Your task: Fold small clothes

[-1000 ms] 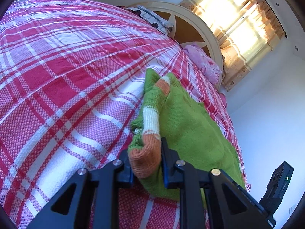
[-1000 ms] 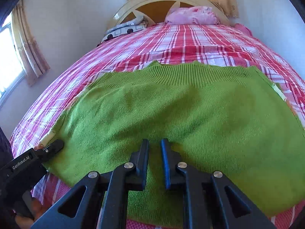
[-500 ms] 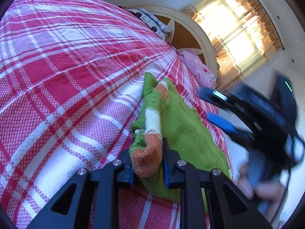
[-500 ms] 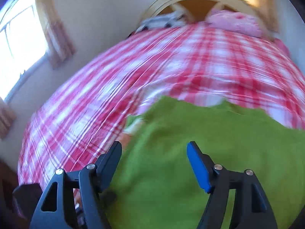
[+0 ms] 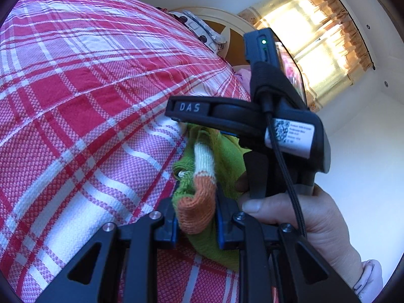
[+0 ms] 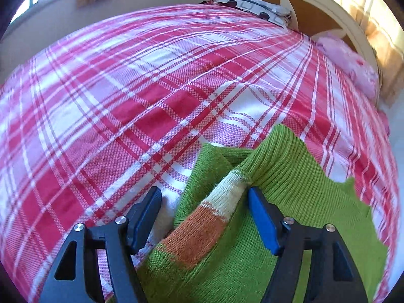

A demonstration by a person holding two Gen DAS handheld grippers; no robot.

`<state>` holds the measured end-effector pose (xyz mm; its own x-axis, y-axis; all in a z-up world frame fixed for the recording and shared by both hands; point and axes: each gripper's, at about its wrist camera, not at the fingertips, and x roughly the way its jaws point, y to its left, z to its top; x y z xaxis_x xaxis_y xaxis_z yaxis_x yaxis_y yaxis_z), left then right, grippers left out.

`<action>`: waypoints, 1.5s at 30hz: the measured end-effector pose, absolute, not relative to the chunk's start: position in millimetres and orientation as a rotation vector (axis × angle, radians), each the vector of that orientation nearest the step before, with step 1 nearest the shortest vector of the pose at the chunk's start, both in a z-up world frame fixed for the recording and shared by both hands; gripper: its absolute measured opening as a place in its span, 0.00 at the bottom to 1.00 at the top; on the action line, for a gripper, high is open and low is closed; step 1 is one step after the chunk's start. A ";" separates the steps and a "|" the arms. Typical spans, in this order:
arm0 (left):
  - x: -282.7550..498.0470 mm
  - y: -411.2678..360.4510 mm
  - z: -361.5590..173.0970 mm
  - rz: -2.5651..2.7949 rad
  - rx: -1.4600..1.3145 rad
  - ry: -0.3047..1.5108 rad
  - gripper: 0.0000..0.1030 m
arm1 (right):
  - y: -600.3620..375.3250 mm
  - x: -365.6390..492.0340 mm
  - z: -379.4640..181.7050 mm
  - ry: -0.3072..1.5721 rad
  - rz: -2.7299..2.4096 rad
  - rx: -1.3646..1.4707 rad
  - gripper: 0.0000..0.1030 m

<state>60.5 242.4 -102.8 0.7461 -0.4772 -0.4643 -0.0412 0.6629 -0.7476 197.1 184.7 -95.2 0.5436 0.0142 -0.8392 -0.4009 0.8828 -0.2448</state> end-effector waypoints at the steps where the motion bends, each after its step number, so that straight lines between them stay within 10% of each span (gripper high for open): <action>1: 60.4 242.7 -102.8 -0.272 -0.822 0.700 0.23 | 185.9 195.2 -94.3 0.969 0.259 -0.442 0.62; 9: 60.3 246.6 -102.8 -0.291 -0.826 0.697 0.23 | 151.5 196.4 -78.4 0.986 0.296 -0.188 0.17; 45: -34.2 41.4 29.0 -0.722 -0.076 0.562 0.18 | -194.2 117.6 18.1 0.754 0.194 0.355 0.11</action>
